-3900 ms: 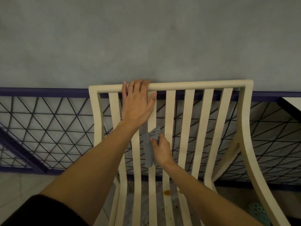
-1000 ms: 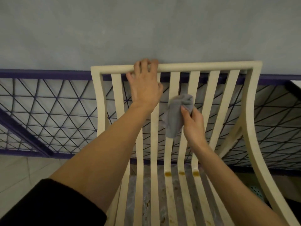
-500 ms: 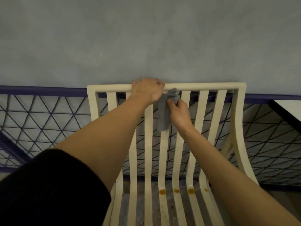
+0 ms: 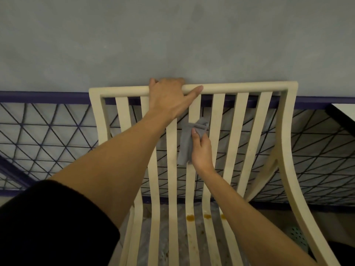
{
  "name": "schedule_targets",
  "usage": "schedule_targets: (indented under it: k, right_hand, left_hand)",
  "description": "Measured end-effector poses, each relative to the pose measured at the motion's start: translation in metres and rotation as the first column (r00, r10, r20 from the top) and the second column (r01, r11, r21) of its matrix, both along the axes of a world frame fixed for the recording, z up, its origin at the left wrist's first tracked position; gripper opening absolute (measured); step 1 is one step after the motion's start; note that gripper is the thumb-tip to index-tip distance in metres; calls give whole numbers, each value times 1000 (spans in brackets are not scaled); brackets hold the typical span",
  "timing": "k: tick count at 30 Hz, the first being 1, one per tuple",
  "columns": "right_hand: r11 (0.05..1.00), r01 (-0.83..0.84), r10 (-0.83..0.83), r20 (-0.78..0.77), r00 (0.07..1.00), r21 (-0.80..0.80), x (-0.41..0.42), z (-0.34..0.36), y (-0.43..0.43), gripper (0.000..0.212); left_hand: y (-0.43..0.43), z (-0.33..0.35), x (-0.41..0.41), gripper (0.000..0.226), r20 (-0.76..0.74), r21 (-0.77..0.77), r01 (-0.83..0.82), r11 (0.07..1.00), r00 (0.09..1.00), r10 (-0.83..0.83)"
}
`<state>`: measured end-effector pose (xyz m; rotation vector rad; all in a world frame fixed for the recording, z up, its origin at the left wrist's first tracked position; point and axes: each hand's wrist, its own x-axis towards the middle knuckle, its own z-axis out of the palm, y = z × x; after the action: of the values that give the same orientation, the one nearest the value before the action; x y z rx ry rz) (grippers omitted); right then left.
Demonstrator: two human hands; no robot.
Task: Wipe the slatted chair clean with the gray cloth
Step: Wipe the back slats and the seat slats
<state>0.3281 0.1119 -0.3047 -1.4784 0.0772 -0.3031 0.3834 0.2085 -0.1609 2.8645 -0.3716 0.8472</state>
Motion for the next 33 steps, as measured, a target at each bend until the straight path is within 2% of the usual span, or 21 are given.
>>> schedule_targets:
  k: [3,8,14,21,26,33]
  right_hand:
    - [999,-17,18,-42,999,39,2,0,0,31]
    - [983,-172,169,-48,985,-71,7,15,-20,35]
    - [994,-48,60,115,992,-102,30,61,-10,33]
    - [999,-20,16,124,992,27,22,51,0,30]
    - [995,-55,54,16,998,85,3,11,-2,36]
    - [990,-119,127,-102,987,79,-17,-29,-6,35]
  left_hand:
    - [2,-1,-1,56,18,-3,21,1000,1000,-21]
    - [1,-3,0,56,18,-4,25,1000,1000,-25]
    - [0,-4,0,53,29,1,19,1000,999,-19]
    - [1,-3,1,55,9,14,17,1000,1000,-17]
    - [0,-3,1,58,-11,14,6,1000,1000,-6]
    - [0,3,-1,58,-49,26,-6,1000,999,7]
